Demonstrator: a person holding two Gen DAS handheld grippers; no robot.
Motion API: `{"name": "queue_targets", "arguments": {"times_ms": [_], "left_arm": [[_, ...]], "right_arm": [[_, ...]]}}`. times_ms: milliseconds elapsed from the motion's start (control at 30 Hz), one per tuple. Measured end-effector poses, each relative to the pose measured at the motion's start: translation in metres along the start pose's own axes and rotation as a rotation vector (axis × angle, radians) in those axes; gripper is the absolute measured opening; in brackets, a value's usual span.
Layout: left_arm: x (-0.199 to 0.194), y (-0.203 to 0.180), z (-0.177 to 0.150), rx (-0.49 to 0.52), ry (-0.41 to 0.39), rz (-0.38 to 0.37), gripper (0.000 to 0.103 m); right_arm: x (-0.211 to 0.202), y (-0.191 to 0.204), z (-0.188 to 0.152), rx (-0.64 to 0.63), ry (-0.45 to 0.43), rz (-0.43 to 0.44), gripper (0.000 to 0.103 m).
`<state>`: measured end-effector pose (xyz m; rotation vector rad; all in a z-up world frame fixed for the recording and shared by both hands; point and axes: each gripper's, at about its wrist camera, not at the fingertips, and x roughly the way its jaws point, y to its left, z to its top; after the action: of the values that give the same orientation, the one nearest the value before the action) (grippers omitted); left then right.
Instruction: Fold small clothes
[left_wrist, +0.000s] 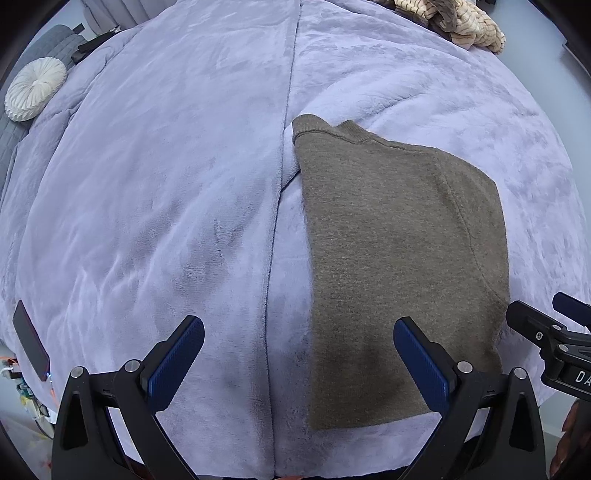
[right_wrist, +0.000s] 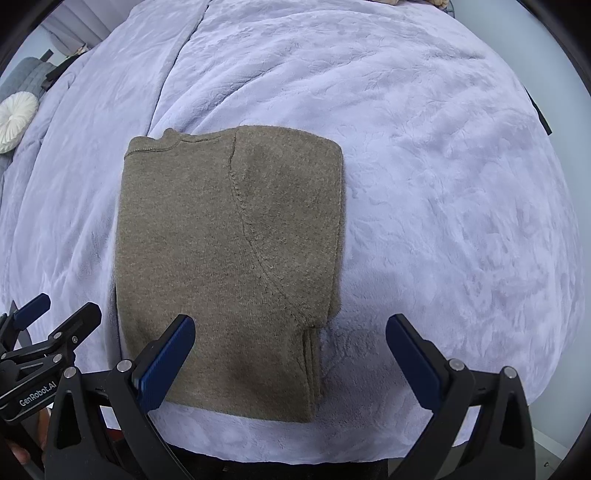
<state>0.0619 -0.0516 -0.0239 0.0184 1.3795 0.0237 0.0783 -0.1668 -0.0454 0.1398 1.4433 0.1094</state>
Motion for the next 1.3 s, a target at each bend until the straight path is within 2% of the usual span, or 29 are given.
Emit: {"name": "queue_targets", "arguments": {"times_ms": [1300], "left_arm": [[0.0026,-0.0014,0.001,0.009,0.012,0.021,0.103]], "right_arm": [[0.0001,-0.0001,0.0003,0.0,-0.001,-0.003,0.103]]}}
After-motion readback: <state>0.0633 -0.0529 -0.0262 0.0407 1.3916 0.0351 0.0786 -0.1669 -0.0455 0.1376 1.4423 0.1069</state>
